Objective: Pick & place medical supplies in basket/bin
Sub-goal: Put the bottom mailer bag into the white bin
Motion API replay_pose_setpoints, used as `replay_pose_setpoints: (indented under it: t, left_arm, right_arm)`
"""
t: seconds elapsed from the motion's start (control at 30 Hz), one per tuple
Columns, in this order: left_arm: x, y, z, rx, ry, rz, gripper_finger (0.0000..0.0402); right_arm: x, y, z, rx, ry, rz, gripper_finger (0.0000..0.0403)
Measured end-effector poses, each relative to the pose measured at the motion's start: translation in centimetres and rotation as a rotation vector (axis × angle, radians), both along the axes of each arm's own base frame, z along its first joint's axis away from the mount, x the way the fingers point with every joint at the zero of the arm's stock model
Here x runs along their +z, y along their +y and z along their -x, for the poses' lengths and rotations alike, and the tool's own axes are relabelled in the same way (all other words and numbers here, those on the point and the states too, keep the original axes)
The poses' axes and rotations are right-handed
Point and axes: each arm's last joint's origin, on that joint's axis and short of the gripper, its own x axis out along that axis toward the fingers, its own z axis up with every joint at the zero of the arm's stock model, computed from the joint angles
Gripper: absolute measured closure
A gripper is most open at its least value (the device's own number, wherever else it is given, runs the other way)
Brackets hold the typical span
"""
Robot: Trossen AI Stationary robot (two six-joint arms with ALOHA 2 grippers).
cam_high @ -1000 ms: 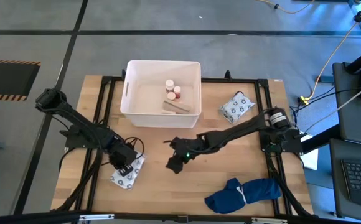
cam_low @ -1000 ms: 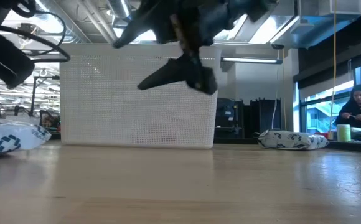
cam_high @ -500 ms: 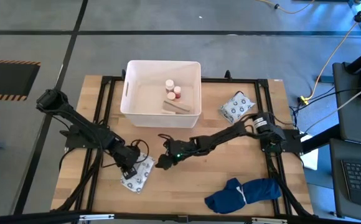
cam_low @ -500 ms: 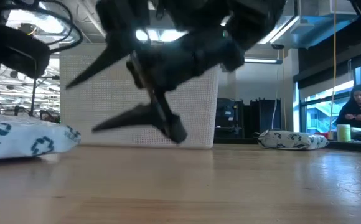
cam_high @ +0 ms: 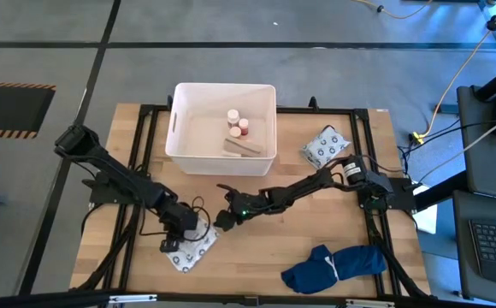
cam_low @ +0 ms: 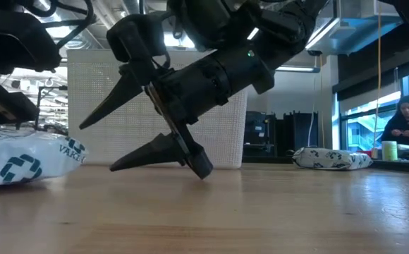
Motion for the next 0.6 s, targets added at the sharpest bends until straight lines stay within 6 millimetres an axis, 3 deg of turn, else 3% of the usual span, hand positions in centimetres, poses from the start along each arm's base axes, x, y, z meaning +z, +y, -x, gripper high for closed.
replay_pose_setpoints:
  t: [0.6]
  left_arm:
    - [0.0,1.2,-1.0,-0.091,-0.143,-0.096,0.04]
  right_arm:
    - [-0.3,0.2,-0.1,0.033,0.007,-0.042,0.0144]
